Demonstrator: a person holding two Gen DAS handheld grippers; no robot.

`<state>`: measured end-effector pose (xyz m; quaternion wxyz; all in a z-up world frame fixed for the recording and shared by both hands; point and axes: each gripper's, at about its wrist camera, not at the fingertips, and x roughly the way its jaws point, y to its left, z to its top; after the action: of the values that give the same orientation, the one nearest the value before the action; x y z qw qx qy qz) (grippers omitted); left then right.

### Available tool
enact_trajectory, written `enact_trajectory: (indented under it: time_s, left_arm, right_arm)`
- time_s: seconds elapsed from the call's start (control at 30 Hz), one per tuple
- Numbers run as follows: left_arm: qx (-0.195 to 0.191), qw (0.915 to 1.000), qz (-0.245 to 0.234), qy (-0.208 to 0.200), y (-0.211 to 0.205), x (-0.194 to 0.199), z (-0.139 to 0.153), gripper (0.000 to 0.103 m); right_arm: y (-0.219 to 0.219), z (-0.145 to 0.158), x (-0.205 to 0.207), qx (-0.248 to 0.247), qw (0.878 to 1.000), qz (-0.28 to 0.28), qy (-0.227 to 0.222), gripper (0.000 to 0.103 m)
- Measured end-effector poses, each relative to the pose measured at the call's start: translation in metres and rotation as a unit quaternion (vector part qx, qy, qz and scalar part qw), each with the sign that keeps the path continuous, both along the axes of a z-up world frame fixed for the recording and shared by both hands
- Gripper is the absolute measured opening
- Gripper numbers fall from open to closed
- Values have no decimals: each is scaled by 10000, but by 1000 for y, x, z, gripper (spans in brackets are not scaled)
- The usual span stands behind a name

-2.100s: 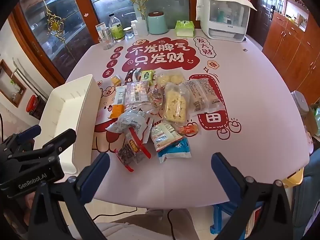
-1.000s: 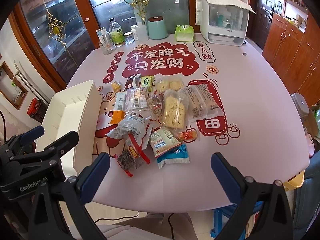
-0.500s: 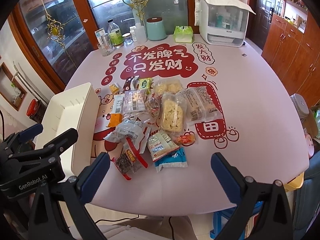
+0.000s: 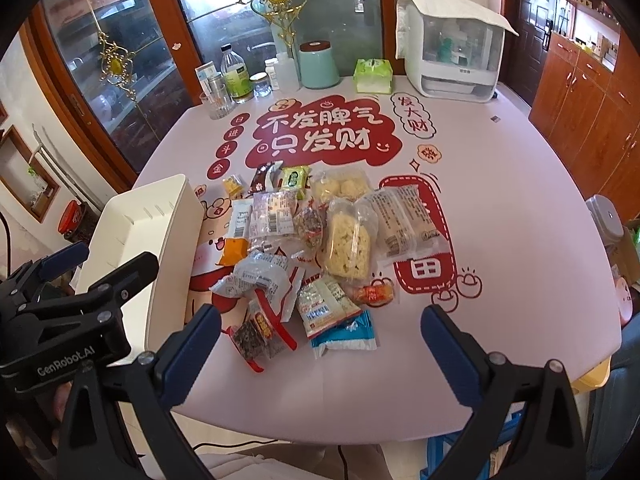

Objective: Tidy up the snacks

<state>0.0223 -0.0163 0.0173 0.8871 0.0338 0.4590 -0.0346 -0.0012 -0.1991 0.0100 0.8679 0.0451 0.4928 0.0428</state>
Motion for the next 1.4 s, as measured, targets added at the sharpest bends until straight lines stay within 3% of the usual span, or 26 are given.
enact_trajectory:
  time_s: [0.1, 0.3, 0.63, 0.9, 1.17, 1.4]
  left_arm:
    - [20, 10000, -32, -14, -1, 5, 3, 102]
    - [-339, 9993, -44, 171, 0, 19, 5, 102]
    - [6, 9999, 12, 163, -15, 37, -5, 102]
    - [37, 9974, 172, 697, -8, 54, -48, 102]
    - [-474, 9890, 242, 1379, 1, 53, -97, 102]
    - [-658, 9819, 340, 1741, -11, 60, -131, 102]
  right_arm:
    - [1, 3, 3, -8, 10000, 52, -74, 99]
    - [-4, 11, 13, 23, 9995, 119, -277, 98]
    - [-20, 6, 27, 226, 9994, 124, -230, 98]
    - [-48, -17, 37, 77, 10000, 21, -37, 98]
    - [-80, -55, 56, 273, 9988, -81, 401, 97]
    - [-68, -93, 84, 618, 9946, 361, 747, 77]
